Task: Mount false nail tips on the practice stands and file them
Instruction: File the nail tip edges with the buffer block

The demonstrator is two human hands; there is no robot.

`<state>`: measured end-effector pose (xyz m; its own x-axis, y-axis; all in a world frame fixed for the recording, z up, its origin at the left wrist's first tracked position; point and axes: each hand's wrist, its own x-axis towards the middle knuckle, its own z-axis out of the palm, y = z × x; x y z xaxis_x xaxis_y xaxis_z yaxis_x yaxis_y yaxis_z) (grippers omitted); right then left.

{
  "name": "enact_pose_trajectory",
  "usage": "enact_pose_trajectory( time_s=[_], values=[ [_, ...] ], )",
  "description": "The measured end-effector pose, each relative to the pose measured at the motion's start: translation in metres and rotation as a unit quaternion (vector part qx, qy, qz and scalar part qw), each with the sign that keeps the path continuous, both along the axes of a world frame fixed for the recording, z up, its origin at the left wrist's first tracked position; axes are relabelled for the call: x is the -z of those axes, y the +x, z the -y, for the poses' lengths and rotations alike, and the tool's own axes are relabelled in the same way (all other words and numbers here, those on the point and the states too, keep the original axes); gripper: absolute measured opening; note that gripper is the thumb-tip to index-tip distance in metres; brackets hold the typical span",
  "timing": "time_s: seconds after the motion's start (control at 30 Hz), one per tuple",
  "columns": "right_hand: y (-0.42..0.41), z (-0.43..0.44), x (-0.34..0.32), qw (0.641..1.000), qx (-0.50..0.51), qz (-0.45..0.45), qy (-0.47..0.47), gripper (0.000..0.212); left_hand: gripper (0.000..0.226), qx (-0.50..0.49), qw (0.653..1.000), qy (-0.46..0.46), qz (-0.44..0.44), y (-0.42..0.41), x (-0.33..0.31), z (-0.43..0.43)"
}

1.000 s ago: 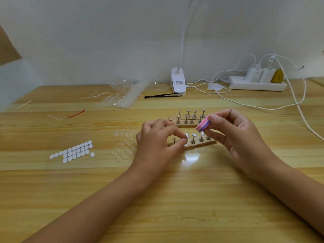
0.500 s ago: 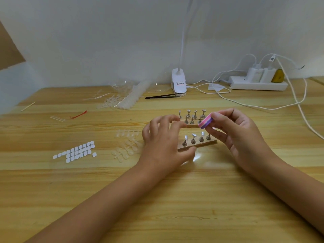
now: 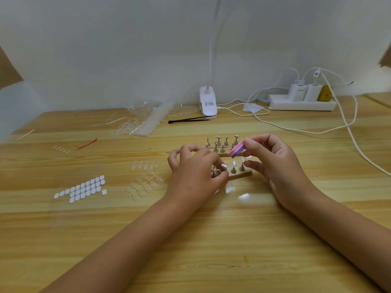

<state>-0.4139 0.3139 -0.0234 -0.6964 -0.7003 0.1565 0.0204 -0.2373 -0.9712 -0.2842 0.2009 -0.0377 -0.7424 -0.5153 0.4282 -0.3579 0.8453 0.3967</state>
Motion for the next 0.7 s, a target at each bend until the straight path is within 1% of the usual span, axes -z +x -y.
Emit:
enact_pose_trajectory(
  time_s=[0.1, 0.17, 0.27, 0.3, 0.33, 0.37, 0.4, 0.43, 0.47, 0.5, 0.53, 0.6, 0.7],
  values=[
    [-0.001, 0.0, 0.001, 1.0, 0.021, -0.016, -0.004, 0.014, 0.017, 0.009, 0.996, -0.085, -0.014, 0.005, -0.002, -0.001],
    [-0.002, 0.0, 0.001, 0.999, 0.038, -0.024, -0.004, 0.011, 0.015, 0.014, 0.99, -0.144, -0.005, 0.006, -0.003, -0.006],
    [-0.002, -0.001, -0.001, 0.998, 0.056, -0.021, -0.009, 0.012, 0.011, 0.019, 0.971, -0.237, 0.013, 0.005, -0.004, -0.011],
    [-0.002, -0.001, -0.001, 0.998, 0.058, -0.012, -0.013, 0.015, 0.012, 0.023, 0.966, -0.258, 0.004, 0.006, -0.006, -0.011],
    [-0.003, -0.002, -0.003, 0.998, 0.058, 0.006, -0.019, 0.018, 0.014, 0.027, 0.966, -0.258, -0.011, 0.007, -0.009, -0.01],
    [-0.004, -0.002, -0.004, 0.998, 0.053, 0.036, -0.028, 0.022, 0.017, 0.034, 0.972, -0.231, -0.037, 0.01, -0.013, -0.009],
    [-0.005, -0.003, -0.006, 0.995, 0.042, 0.076, -0.041, 0.025, 0.017, 0.043, 0.981, -0.172, -0.081, 0.013, -0.019, -0.009],
    [-0.007, -0.003, -0.007, 0.991, 0.024, 0.12, -0.058, 0.025, 0.015, 0.054, 0.986, -0.087, -0.134, 0.018, -0.025, -0.009],
    [-0.008, -0.003, -0.009, 0.984, -0.003, 0.16, -0.076, 0.023, 0.013, 0.072, 0.981, 0.013, -0.178, 0.023, -0.032, -0.008],
    [-0.009, -0.004, -0.01, 0.976, -0.034, 0.193, -0.093, 0.019, 0.012, 0.095, 0.968, 0.103, -0.208, 0.028, -0.037, -0.008],
    [-0.008, -0.004, -0.011, 0.969, -0.067, 0.215, -0.105, 0.016, 0.011, 0.117, 0.951, 0.173, -0.226, 0.034, -0.039, -0.009],
    [-0.005, -0.004, -0.011, 0.959, -0.132, 0.224, -0.11, 0.016, 0.007, 0.15, 0.929, 0.248, -0.229, 0.045, -0.035, -0.011],
    [0.003, -0.003, -0.01, 0.958, -0.194, 0.193, -0.087, 0.018, 0.011, 0.132, 0.92, 0.301, -0.215, 0.058, -0.018, -0.015]
  ],
)
